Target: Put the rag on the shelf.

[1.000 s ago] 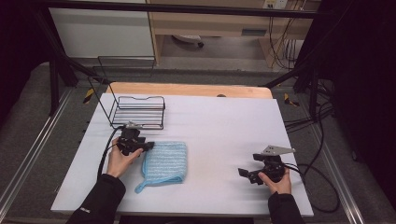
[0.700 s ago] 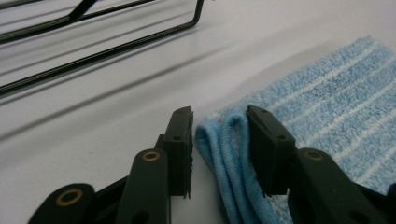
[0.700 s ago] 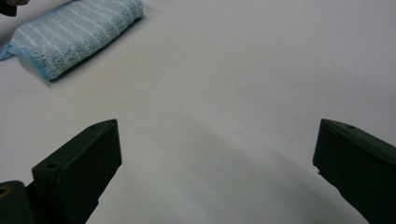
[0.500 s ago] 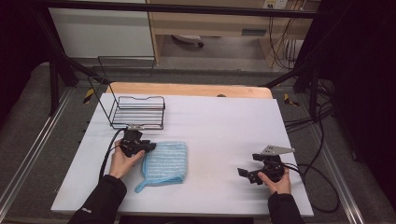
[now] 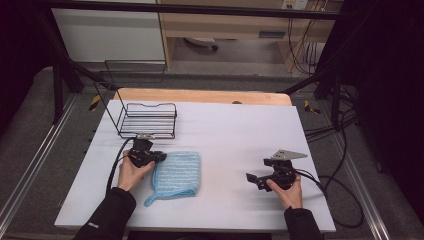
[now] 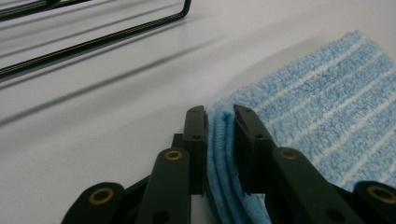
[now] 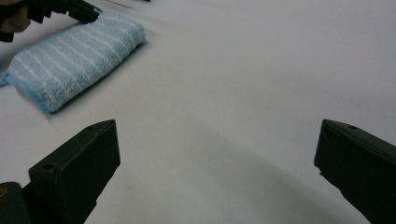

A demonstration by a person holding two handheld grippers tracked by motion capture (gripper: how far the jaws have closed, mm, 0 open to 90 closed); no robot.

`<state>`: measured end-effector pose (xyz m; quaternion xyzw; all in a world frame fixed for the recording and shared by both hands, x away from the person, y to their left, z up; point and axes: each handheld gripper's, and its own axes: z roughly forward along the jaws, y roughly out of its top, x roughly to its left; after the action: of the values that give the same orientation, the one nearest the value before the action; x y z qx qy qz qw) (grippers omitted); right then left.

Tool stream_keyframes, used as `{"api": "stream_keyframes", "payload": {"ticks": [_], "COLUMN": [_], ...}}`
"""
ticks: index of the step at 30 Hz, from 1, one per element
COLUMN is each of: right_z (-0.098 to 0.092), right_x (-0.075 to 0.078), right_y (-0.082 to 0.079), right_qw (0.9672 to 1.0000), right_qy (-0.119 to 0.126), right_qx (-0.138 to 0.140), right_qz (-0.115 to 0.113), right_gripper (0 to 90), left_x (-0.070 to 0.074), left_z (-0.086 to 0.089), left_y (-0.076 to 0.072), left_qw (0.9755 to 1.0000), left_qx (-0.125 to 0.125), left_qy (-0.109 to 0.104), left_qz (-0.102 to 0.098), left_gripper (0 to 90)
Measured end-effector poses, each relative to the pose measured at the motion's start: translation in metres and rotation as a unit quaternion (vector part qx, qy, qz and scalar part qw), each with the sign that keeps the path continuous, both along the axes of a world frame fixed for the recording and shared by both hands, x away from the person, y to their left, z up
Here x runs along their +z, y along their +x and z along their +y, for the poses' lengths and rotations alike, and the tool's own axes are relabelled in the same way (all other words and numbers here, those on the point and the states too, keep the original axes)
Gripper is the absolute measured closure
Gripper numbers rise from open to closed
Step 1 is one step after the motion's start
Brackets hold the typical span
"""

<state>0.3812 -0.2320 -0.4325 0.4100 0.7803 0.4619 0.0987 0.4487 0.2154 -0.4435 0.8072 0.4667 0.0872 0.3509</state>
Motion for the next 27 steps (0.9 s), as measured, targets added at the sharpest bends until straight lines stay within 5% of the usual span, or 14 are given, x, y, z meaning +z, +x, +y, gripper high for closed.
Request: {"api": "stream_keyframes", "payload": {"ticks": [13,19,27], "right_z": [0.063,0.113,0.153], "right_x": [0.014,0.011,0.001], "right_y": [0.028,0.051,0.069], "right_qw": [0.9999,0.9998,0.9993], "right_qy": [-0.011,-0.02,-0.021], "right_qx": [-0.001,0.006,0.017], "right_qz": [-0.01,0.005,0.024], "right_gripper": [2.0,5.9,11.7], "left_x": [-0.001,-0.001,-0.001], "left_z": [-0.002,-0.001,-0.001], "left_y": [-0.001,-0.001,-0.001], "left_qw": [0.9999,0.9999,0.9999], "left_qx": [-0.006,-0.006,-0.007], "left_qy": [0.007,0.007,0.004], "left_qz": [-0.011,-0.011,-0.01], "left_gripper": [75.4,75.4,75.4]}}
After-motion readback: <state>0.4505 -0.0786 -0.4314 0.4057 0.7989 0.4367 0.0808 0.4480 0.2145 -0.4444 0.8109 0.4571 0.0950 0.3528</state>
